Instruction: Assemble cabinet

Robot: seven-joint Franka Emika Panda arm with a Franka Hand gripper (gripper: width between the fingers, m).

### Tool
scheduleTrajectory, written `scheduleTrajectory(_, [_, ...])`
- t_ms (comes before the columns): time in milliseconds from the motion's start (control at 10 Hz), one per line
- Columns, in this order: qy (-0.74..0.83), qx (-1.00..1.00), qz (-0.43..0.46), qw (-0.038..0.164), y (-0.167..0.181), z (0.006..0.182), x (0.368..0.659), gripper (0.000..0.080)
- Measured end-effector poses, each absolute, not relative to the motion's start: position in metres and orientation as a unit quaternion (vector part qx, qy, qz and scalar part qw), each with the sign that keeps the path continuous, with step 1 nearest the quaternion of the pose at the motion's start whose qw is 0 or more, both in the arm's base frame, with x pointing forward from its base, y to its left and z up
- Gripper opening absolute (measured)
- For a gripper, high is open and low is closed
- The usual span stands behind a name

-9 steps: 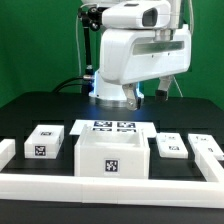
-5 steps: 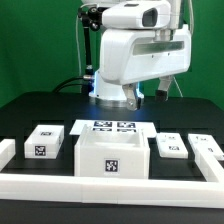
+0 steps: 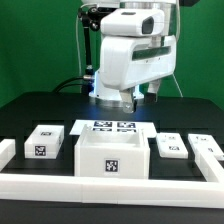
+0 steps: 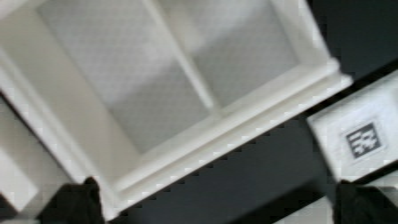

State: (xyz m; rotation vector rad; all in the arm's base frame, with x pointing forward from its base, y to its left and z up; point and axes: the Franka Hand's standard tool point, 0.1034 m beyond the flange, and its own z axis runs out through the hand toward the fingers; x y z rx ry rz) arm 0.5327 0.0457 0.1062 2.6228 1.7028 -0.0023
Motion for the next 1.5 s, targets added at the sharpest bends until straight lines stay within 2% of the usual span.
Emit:
scheduleTrajectory(200, [0.602, 0.799, 0.016, 0.017, 0.044, 0.102, 0.518, 0.065])
scheduleTrajectory(600, [0.705, 0.709, 0.008, 0.021, 0.039, 0.098, 0.515, 0.065])
scheduleTrajectory(900, [0.729, 0.684, -0.002, 0.031, 0.033, 0.075, 0.485, 0.065])
scheduleTrajectory(1000, [0.726, 0.687, -0.001, 0.03, 0.03, 0.07, 0.482, 0.065])
scheduleTrajectory(1400, [0.723, 0.69, -0.002, 0.029, 0.031, 0.069, 0.482, 0.065])
scheduleTrajectory(1500, [0.714, 0.699, -0.006, 0.022, 0.032, 0.058, 0.479, 0.065])
